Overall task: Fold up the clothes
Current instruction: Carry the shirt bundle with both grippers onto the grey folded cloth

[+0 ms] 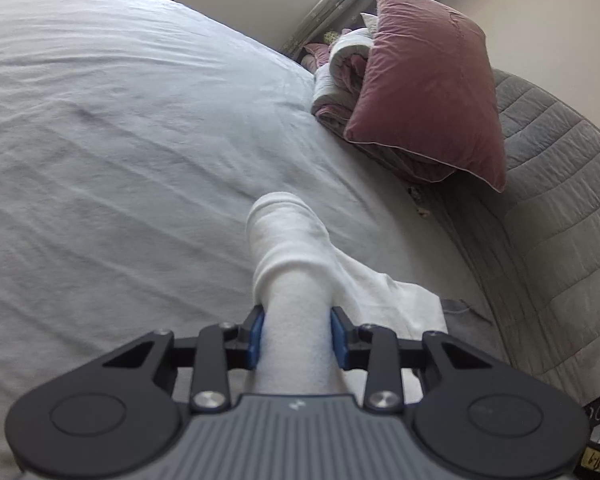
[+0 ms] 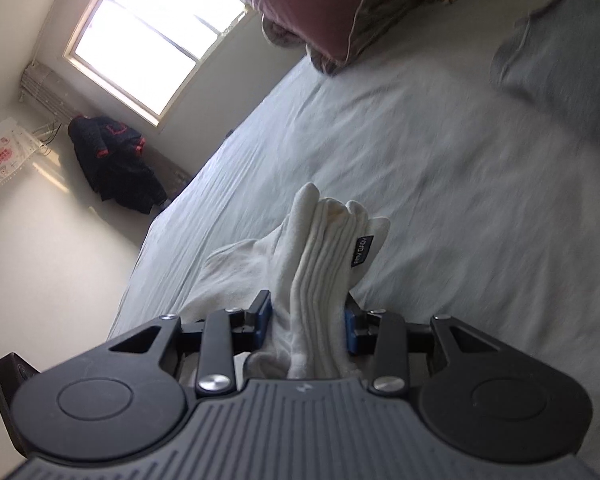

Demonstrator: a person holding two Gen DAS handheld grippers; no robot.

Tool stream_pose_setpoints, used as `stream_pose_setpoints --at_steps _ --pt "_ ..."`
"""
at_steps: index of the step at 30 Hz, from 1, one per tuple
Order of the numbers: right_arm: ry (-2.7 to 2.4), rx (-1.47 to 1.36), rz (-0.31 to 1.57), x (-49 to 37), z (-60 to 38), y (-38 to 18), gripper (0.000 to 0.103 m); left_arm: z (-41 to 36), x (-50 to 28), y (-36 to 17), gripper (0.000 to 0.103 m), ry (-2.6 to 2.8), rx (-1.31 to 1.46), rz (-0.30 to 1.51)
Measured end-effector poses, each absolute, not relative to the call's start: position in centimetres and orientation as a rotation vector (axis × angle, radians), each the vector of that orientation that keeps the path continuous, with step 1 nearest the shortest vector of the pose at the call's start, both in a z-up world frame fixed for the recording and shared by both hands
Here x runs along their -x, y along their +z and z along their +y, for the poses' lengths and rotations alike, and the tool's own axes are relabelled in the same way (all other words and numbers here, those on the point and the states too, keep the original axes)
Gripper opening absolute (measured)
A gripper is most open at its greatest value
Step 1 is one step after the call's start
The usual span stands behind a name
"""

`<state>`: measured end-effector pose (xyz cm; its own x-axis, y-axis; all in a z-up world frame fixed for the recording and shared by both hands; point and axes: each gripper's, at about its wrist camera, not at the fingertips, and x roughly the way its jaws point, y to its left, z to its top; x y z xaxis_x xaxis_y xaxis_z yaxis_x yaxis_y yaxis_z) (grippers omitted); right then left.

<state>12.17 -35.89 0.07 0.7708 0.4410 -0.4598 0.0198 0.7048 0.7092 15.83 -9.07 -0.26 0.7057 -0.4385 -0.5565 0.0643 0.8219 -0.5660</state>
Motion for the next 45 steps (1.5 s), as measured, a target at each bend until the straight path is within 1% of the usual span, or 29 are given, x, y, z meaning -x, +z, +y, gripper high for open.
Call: stream_pose_setpoints --at_steps 4,13,19,22,27,30,31,33,34,36,38,41,42,43,44,45 --pt "0.238 -0.741 0.62 -12.6 -39.9 1.6 0.039 -13.2 -16.9 0.8 0.034 -0.34 0.546 0.719" --pt "0.154 -0.622 0.575 -13.2 -50.2 4.5 0.039 -25.4 -19.2 1.4 0.033 -0.459 0.52 0.706" --pt "0.082 -0.583 0.519 -13.9 -55.9 4.7 0.039 -32.6 -19.9 1.3 0.033 -0.5 0.497 0.679" --pt "0.057 -0.596 0.495 -14.4 -58.1 4.2 0.039 -35.0 -20.2 0.8 0.033 -0.51 0.496 0.665" --pt "0.028 -0.597 0.491 -14.9 -60.8 2.9 0.039 -36.8 -20.3 -1.1 0.033 -0.531 0.538 0.667" --pt "0.004 -0.59 0.511 -15.2 -61.7 1.3 0.039 -37.4 -20.3 -3.2 0.034 -0.522 0.545 0.696" --pt "-0.011 -0.574 0.517 -15.2 -61.8 0.7 0.039 -37.5 -20.3 -3.9 0.035 -0.516 0.543 0.703" --pt "-0.041 -0.541 0.53 -15.3 -61.9 -0.5 0.043 -37.8 -20.2 -4.7 0.044 -0.525 0.499 0.696" --pt "-0.07 -0.514 0.527 -15.4 -61.8 -1.1 0.049 -37.9 -20.3 -4.9 0.046 -0.537 0.472 0.693" --pt "-0.096 -0.473 0.513 -15.1 -61.5 -1.5 0.051 -37.8 -20.3 -4.4 0.051 -0.554 0.423 0.687" --pt "-0.095 -0.462 0.493 -15.1 -61.4 -1.0 0.052 -37.4 -20.2 -3.4 0.053 -0.543 0.388 0.675" --pt "-0.123 -0.43 0.441 -13.7 -61.2 0.4 0.053 -36.4 -19.0 -1.9 0.053 -0.48 0.37 0.56" --pt "-0.118 -0.42 0.414 -13.4 -61.1 0.9 0.053 -36.2 -18.6 -1.4 0.051 -0.466 0.362 0.518" --pt "-0.113 -0.411 0.388 -13.1 -61.0 1.5 0.053 -36.2 -18.4 -1.0 0.051 -0.468 0.352 0.493" --pt "-0.099 -0.396 0.363 -12.9 -60.7 2.0 0.052 -36.2 -18.2 -0.7 0.049 -0.473 0.343 0.474" --pt "-0.085 -0.377 0.35 -12.7 -60.2 2.4 0.052 -36.4 -18.3 -0.6 0.043 -0.487 0.337 0.475"
